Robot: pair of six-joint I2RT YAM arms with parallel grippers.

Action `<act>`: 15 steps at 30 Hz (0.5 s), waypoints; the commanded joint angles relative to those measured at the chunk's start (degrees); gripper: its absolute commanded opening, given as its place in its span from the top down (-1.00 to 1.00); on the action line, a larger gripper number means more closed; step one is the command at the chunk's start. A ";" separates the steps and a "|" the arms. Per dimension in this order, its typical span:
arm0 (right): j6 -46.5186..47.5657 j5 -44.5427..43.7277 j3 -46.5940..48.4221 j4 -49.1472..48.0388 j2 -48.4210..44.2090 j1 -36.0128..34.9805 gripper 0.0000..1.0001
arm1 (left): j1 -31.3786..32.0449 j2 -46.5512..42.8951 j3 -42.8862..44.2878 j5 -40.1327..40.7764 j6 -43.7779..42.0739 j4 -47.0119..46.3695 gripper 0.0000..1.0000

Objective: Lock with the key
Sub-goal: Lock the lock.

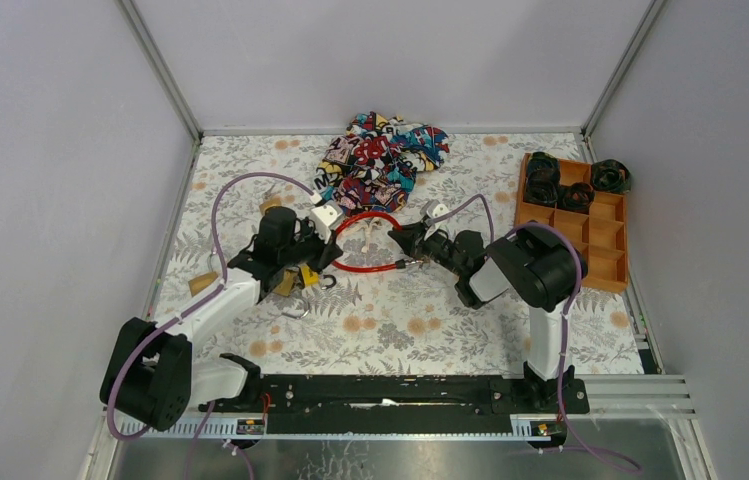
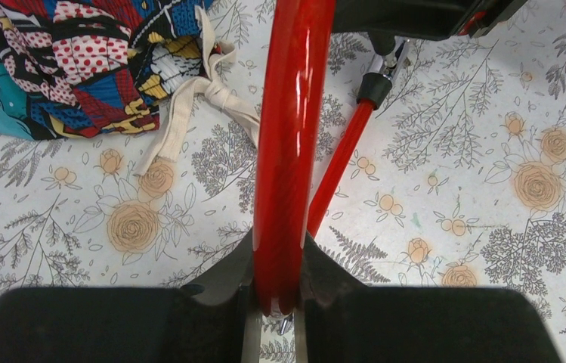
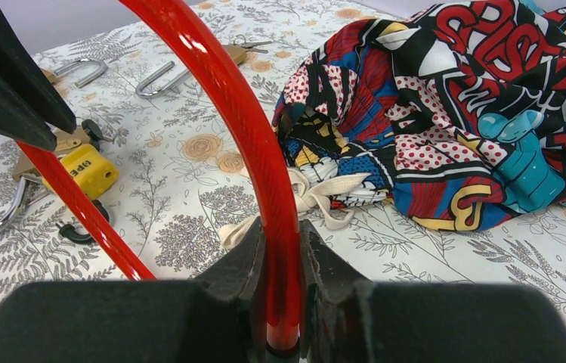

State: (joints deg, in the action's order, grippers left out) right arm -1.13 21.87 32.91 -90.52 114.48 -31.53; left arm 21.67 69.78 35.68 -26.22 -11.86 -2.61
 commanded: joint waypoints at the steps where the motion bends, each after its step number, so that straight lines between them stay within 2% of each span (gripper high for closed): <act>1: 2.96 -1.31 1.28 -7.83 1.33 -0.64 1.00 | -0.06 0.05 2.55 -3.98 0.63 -3.74 0.78; 4: 2.99 -0.99 1.59 -7.83 1.66 -0.62 1.00 | -0.12 -0.08 2.80 -4.86 0.26 -2.99 0.63; 7: 3.18 -0.70 1.60 -7.87 1.63 -0.56 1.00 | -0.05 0.16 3.35 -5.94 0.77 -3.08 0.40; 15: 4.95 0.18 -0.06 -7.89 0.40 -0.87 1.00 | -0.05 4.45 7.28 -10.08 4.67 -8.57 0.10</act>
State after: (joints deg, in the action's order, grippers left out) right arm 0.82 21.96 33.01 -90.54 115.46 -31.57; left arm 21.69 72.16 39.70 -31.55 -9.72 -4.21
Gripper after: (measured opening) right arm 0.198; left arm 0.434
